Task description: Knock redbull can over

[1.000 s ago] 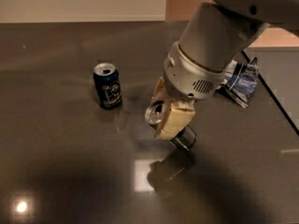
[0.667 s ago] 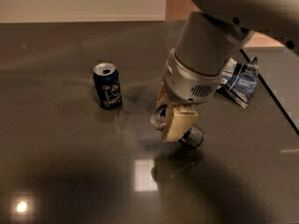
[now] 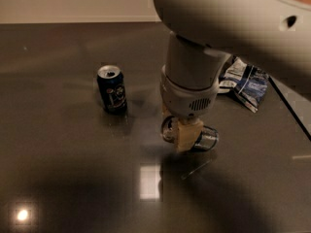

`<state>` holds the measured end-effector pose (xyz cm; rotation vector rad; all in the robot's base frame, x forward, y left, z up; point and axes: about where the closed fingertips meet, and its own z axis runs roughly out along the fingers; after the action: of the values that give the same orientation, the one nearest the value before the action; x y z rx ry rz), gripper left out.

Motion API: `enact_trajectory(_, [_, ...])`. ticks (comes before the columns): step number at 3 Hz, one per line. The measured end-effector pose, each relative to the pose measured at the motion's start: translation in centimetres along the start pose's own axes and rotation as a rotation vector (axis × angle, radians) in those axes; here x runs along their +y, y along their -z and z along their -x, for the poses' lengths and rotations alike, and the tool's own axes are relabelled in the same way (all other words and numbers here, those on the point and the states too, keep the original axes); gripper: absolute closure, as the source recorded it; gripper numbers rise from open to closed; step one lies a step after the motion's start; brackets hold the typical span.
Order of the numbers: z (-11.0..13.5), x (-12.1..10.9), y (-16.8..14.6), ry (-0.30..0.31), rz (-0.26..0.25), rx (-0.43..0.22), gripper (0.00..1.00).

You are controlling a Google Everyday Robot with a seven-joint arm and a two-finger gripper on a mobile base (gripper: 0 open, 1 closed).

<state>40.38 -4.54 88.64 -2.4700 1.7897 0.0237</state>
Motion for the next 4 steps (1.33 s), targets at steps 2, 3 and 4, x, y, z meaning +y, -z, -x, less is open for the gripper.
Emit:
enact_trajectory(2, [-0.5,-0.1,-2.0,0.122,0.006,0.137,1.0])
enact_trajectory(3, [-0.6,-0.1,-3.0,0.155,0.017,0.171,0.81])
enact_trajectory(4, [-0.6,0.1,-3.6,0.181,0.019,0.188,0.57])
